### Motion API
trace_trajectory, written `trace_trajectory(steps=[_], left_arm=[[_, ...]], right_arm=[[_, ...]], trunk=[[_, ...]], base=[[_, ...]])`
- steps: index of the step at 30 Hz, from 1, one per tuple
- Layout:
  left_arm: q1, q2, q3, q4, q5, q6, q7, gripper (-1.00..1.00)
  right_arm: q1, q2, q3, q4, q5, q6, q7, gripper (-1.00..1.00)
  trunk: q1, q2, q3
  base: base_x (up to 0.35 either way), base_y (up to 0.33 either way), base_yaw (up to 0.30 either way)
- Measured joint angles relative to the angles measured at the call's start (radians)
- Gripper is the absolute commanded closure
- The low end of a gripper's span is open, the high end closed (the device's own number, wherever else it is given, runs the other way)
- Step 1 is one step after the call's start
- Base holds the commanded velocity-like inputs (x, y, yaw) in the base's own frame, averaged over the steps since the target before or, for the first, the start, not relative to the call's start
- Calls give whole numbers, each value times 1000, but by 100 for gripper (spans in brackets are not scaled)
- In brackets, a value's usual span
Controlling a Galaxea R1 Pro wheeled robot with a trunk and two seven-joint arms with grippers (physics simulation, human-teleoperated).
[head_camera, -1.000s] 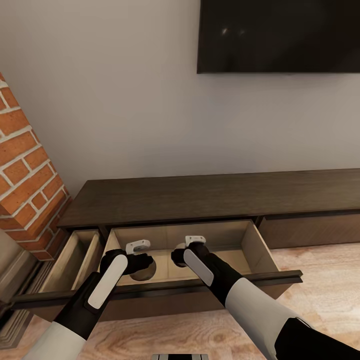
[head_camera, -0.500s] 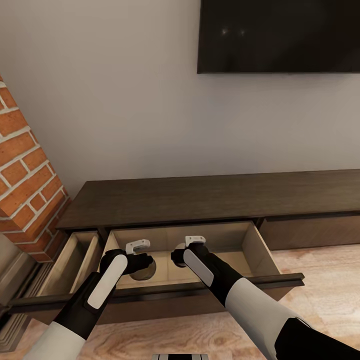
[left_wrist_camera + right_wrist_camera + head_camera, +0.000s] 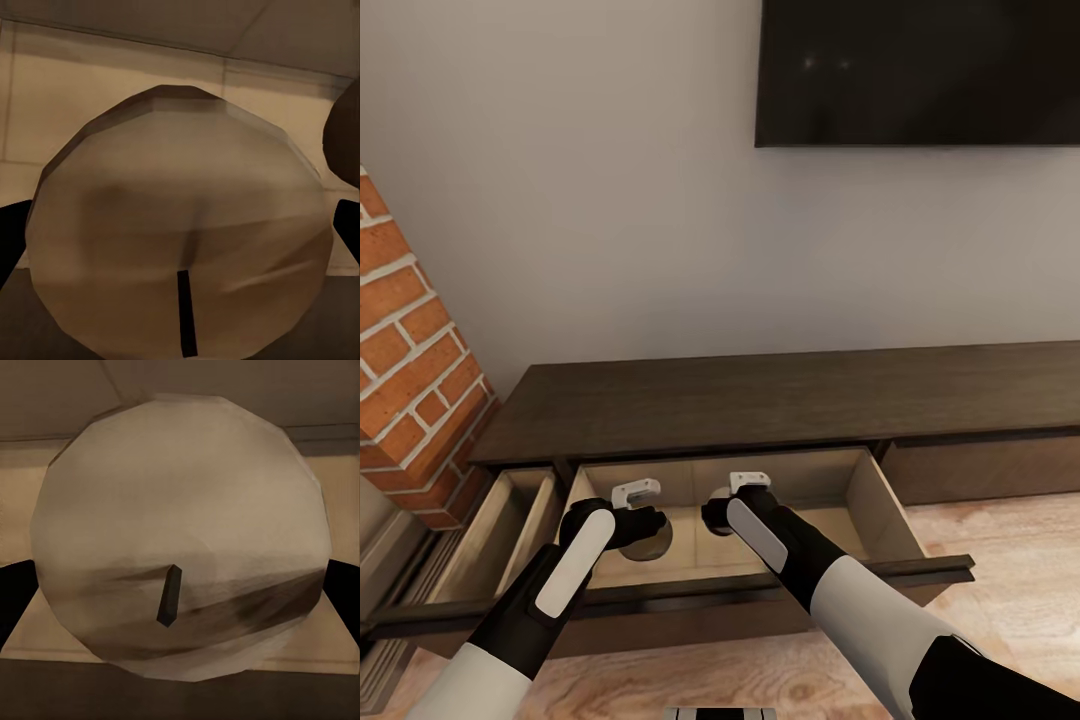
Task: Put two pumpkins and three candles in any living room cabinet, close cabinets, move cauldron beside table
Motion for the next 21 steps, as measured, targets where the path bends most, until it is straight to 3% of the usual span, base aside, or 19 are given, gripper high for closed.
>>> trace_trajectory(steps=[12,21], left_arm=[[0,0,0,0,0,0,0,100],[0,0,0,0,0,1,0,100]], right_arm=[[0,0,0,1,-6,24,1,100],[0,0,0,2,-6,28,1,100]], trunk=[[0,0,0],[3,-1,-23]], base=[[4,0,0],[0,0,0]])
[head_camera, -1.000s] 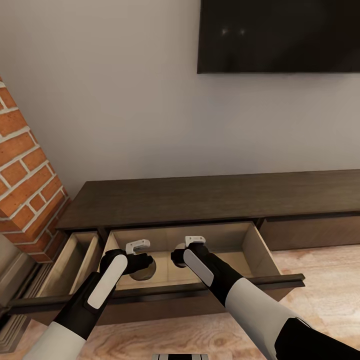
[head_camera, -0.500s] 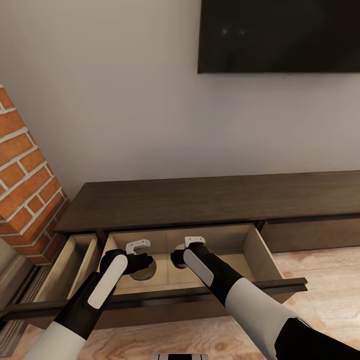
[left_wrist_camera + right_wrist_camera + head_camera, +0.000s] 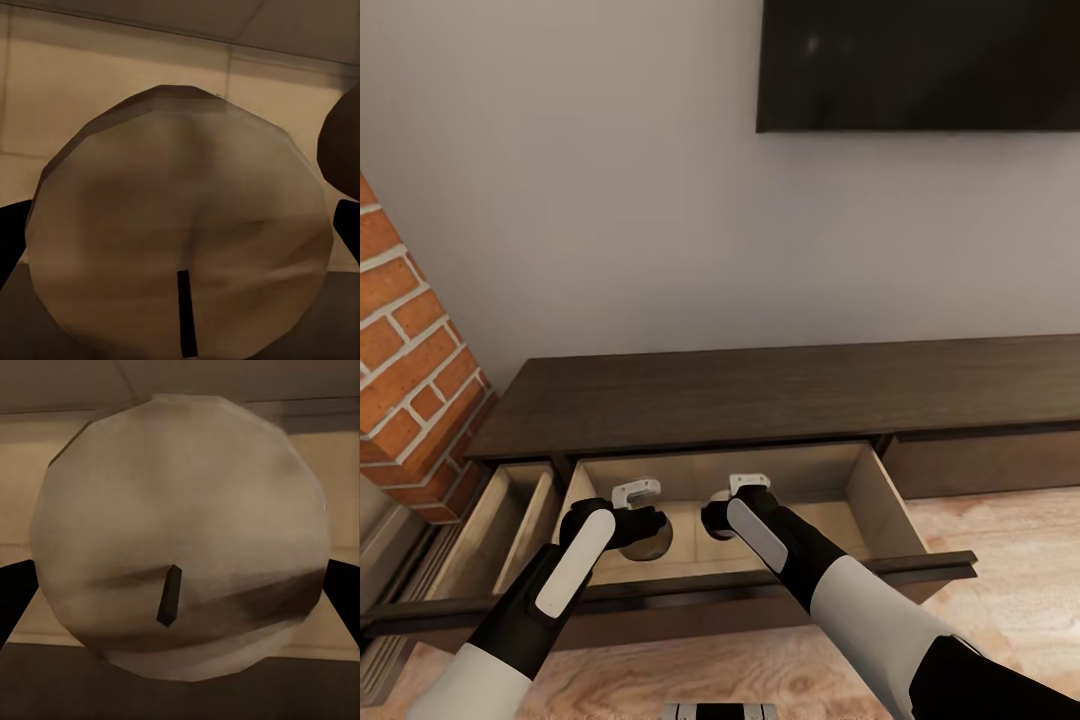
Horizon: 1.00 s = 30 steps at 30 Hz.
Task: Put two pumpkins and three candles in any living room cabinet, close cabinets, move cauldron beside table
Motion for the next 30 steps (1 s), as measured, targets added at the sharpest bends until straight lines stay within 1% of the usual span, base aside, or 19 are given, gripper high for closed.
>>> trace_trajectory(steps=[5,9,13,17,18,28,29,30], left_arm=[[0,0,0,0,0,0,0,100],[0,0,1,0,0,-1,1,100],[0,0,0,0,0,0,0,100],[0,0,0,0,0,-1,1,100],[0,0,0,0,0,-1,1,100],[0,0,1,0,0,-1,0,100],[0,0,1,0,0,-1,0,-100],[0,0,1,0,0,-1,0,-100]], right_arm=[[0,0,0,0,0,1,0,100],[0,0,0,0,0,0,0,100],[0,0,0,0,0,0,0,100],[0,0,0,0,1,-1,0,100],[0,0,0,0,1,-1,0,-100],[0,0,0,0,1,-1,0,-100],[0,0,0,0,0,-1,0,-100],[0,0,0,0,0,-1,0,-100]], trunk=[[2,-1,-19],[2,-1,-19],[4,-2,-35],[4,-2,-35],[4,-2,-35],[4,-2,-35],[4,-2,-35],[4,-2,-35]], base=[[0,0,0],[0,0,0],[0,0,0],[0,0,0],[0,0,0],[0,0,0],[0,0,0],[0,0,0]])
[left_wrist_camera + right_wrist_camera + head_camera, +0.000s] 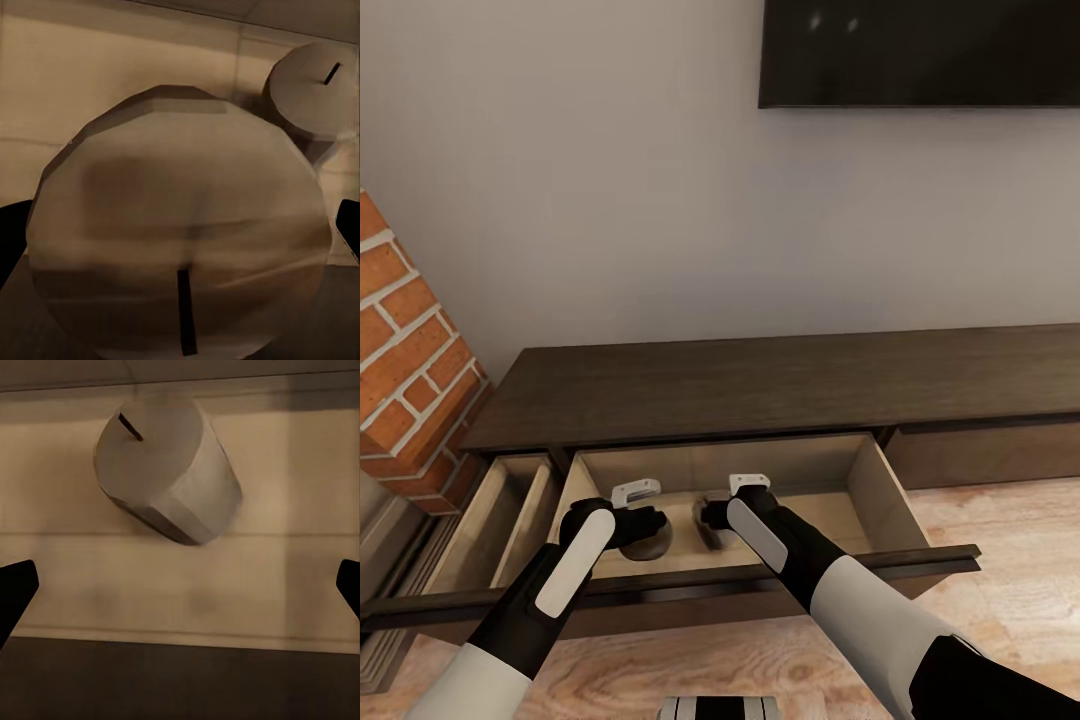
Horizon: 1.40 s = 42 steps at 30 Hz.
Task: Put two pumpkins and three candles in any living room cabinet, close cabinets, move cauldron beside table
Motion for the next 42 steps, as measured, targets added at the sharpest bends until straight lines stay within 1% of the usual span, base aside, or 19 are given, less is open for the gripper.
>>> trace_trajectory(steps=[9,24,29,30,33,34,35,38,42], left_arm=[[0,0,0,0,1,0,0,-100],[0,-3,2,0,11,4,2,-100],[0,-4,3,0,11,7,2,-100],[0,-4,10,0,11,7,2,-100],[0,-5,46,1,11,8,1,-100],[0,-6,65,1,11,10,0,-100],[0,-6,74,1,12,11,-1,-100],[0,-7,85,1,12,14,-1,-100],[0,-7,87,1,12,16,-2,-100]], right_arm=[[0,0,0,0,1,0,0,-100],[0,0,-1,-1,0,2,0,-100],[-1,0,-10,-1,-2,10,-5,-100],[-1,0,-11,-1,-3,17,-5,-100],[-1,0,-13,-1,-13,36,-5,-100],[-1,0,-14,-1,-29,42,-5,-100],[-1,-1,-15,-2,-42,44,-6,-100],[-1,-4,-14,-2,-67,47,-8,-100],[-1,-5,-15,-3,-75,48,-8,-100]], trunk=[[0,0,0],[-7,3,58],[-9,5,77],[-9,5,81],[-11,6,93],[-11,6,97],[-12,6,100],[-13,7,112],[-15,8,128]], base=[[0,0,0],[0,0,0],[-23,0,0],[-168,0,0],[-165,0,0],[-64,0,0],[-41,0,0],[-18,0,0],[-5,0,0]])
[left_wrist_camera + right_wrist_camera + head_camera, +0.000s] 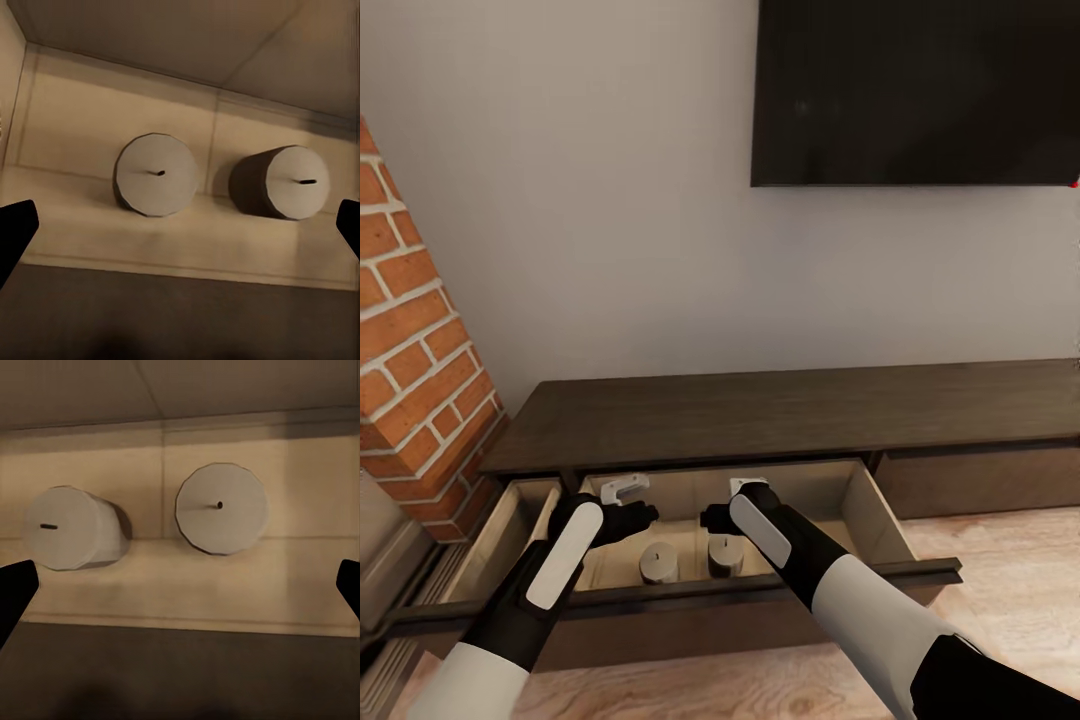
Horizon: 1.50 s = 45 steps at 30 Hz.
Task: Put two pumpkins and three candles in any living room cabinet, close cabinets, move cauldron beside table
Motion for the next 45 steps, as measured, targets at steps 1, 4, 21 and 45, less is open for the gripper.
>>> trace_trajectory(steps=[1,4,21,45], left_arm=[[0,0,1,0,-1,0,0,-100],[0,0,2,0,0,1,0,-100],[0,0,2,0,0,1,0,-100],[0,0,-1,0,0,1,0,-100]], right_arm=[[0,0,0,0,-1,0,0,-100],[0,0,0,-1,-1,0,1,-100],[0,-1,0,0,-2,-1,8,-100],[0,-2,0,-3,0,-2,11,-100]], trunk=[[0,0,4],[-2,1,15],[-16,18,80],[-108,186,155]], base=[[-1,0,0],[-81,0,0],[-69,0,0],[-55,10,0]])
